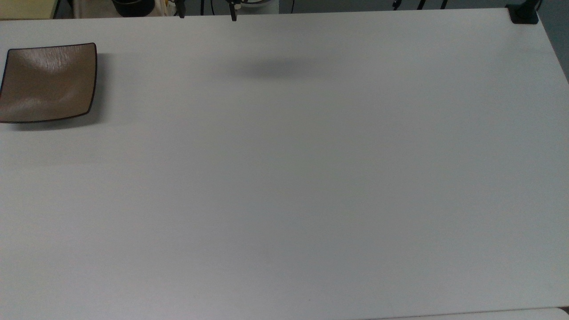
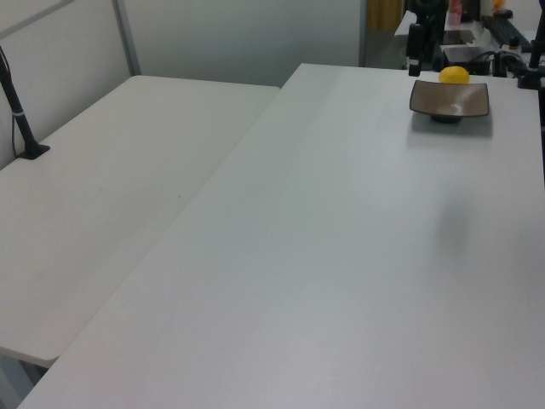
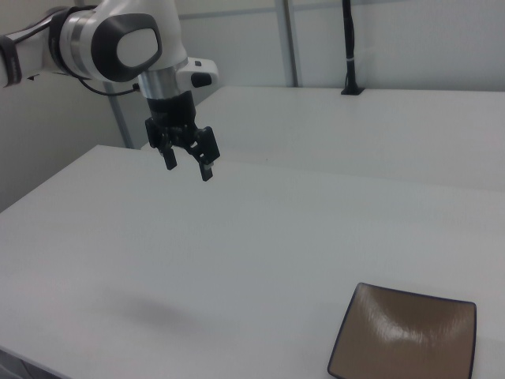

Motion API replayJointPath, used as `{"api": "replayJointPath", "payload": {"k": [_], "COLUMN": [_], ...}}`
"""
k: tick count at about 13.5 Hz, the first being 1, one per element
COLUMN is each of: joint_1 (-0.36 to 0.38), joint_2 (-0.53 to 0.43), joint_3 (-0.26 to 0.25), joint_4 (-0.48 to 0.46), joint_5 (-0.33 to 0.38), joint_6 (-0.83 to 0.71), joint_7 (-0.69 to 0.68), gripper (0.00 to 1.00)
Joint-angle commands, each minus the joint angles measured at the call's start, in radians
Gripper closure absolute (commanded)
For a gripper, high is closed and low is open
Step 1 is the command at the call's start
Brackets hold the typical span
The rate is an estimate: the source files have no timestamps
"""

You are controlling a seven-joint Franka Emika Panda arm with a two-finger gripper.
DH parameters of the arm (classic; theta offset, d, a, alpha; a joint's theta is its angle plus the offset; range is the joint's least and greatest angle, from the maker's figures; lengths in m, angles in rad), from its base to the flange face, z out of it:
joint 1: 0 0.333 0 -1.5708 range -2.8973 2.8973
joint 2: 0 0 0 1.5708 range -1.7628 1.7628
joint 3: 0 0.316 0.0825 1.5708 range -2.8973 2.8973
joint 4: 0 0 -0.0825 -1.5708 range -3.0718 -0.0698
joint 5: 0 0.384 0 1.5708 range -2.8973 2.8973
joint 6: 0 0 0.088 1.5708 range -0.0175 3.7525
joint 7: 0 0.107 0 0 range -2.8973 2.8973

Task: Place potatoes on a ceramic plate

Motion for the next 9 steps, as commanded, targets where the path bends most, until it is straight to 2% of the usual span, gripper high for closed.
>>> {"api": "replayJointPath", "payload": {"k": [1,6,9], "joint_1": [0.026,0.024,0.024], "joint_2": [-0.025,-0.025,-0.019], "joint_3": [-0.014,-0.014,-0.016], "joint_4": [-0.041,-0.038,-0.038], "joint_5": [0.018,0.018,0.017], "joint_6": [0.039,0.039,0.103], "joint_7": [-0.011,0.002,0.002], "gripper": [0.0,0.0,0.0]}}
